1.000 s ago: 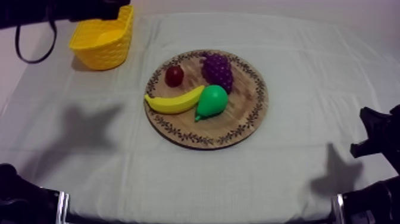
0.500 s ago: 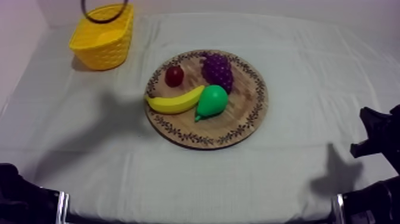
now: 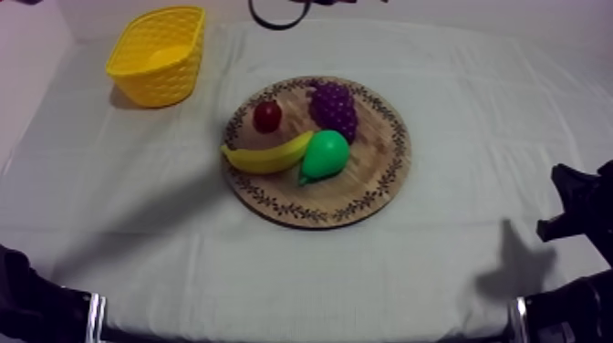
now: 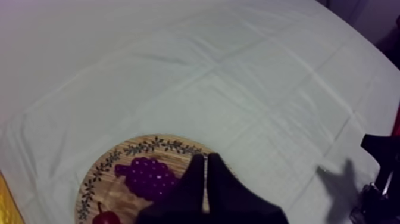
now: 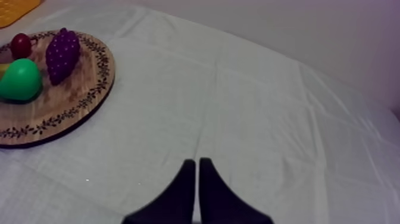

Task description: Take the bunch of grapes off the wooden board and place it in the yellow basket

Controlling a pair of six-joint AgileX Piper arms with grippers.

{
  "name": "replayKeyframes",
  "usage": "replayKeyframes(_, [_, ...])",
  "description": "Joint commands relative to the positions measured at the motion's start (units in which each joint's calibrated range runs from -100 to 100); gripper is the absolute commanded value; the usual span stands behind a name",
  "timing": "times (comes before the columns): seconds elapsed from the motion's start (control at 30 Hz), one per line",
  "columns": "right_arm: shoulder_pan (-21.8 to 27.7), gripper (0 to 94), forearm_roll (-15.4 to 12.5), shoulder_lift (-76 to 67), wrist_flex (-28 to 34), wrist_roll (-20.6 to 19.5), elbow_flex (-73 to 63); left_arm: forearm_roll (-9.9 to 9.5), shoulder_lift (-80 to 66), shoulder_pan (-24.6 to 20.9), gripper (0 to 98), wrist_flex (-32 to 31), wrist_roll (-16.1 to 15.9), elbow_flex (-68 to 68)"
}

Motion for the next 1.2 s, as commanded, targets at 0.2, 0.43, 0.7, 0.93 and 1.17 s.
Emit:
replayKeyframes(0.2, [0.0, 0.5, 0.0, 0.0, 0.0, 0.0, 0.0, -0.03, 4.9, -0.5, 0.0, 10.8, 0.9, -8.5])
replayKeyframes(0.43, [0.0, 0.5, 0.0, 0.0, 0.0, 0.0, 0.0, 0.64, 7.5, -1.3, 0.0, 22.1, 1.7, -14.2])
replayKeyframes(0.7, [0.0, 0.5, 0.0, 0.0, 0.0, 0.0, 0.0, 3.09, 11.4, -3.1, 0.0, 33.5, 0.9, -21.2])
replayKeyframes(0.93, [0.0, 0.5, 0.0, 0.0, 0.0, 0.0, 0.0, 4.89, 13.7, -4.3, 0.0, 35.6, -0.5, -23.7])
replayKeyframes(1.17, [0.0, 0.5, 0.0, 0.0, 0.0, 0.0, 0.0, 5.13, 13.8, -4.5, 0.3, 35.6, -0.7, -23.8])
